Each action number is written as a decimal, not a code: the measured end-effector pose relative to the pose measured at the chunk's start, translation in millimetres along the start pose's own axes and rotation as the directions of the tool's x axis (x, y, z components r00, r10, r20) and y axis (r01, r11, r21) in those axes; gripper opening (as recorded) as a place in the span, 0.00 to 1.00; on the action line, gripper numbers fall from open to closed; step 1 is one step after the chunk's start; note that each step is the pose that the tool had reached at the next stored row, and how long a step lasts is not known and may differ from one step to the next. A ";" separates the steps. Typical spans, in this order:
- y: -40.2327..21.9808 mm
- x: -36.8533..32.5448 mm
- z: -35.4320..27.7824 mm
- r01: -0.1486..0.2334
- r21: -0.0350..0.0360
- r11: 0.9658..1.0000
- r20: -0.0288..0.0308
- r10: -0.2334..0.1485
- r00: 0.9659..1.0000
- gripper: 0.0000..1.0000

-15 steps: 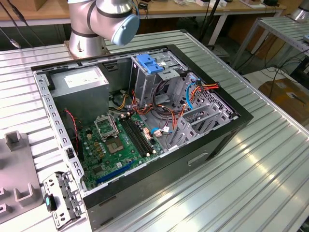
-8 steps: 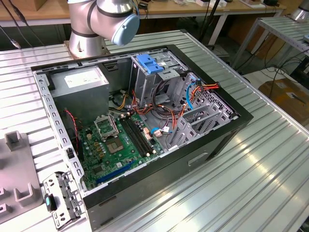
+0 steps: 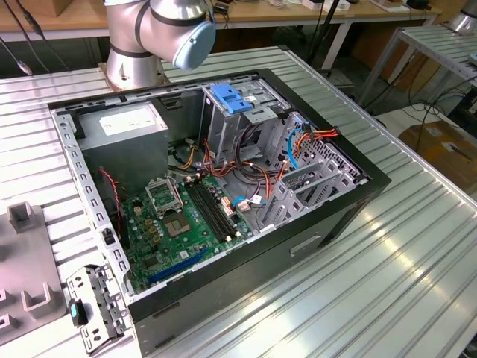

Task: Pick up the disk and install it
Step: 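Pick up the disk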

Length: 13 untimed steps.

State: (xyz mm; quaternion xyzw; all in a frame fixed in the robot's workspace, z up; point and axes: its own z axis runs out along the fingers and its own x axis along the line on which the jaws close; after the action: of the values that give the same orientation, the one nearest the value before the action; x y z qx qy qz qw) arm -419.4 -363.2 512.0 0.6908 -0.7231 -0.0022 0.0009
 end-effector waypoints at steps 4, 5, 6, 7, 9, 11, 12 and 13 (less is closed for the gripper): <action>-7.0 -0.3 0.0 0.000 0.000 1.000 0.000 0.000 1.000 0.37; -8.2 -0.4 0.0 0.000 0.000 1.000 0.000 0.000 1.000 0.37; -9.5 -0.4 0.0 0.000 0.000 1.000 0.000 0.000 1.000 0.37; -10.9 -0.5 0.0 0.000 0.000 1.000 0.000 0.000 1.000 0.37; -14.2 -0.6 0.0 0.000 0.000 1.000 0.000 0.000 1.000 0.37; -17.0 -0.8 -0.1 0.000 0.000 1.000 0.000 0.000 1.000 0.37; -18.3 -0.8 -0.1 0.000 0.000 1.000 0.000 0.000 1.000 0.37; -19.5 -0.9 -0.1 0.000 0.000 1.000 0.000 0.000 1.000 0.37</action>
State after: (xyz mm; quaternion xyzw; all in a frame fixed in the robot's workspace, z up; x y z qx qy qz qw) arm -399.9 -363.2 511.9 0.6908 -0.7230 -0.0022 0.0009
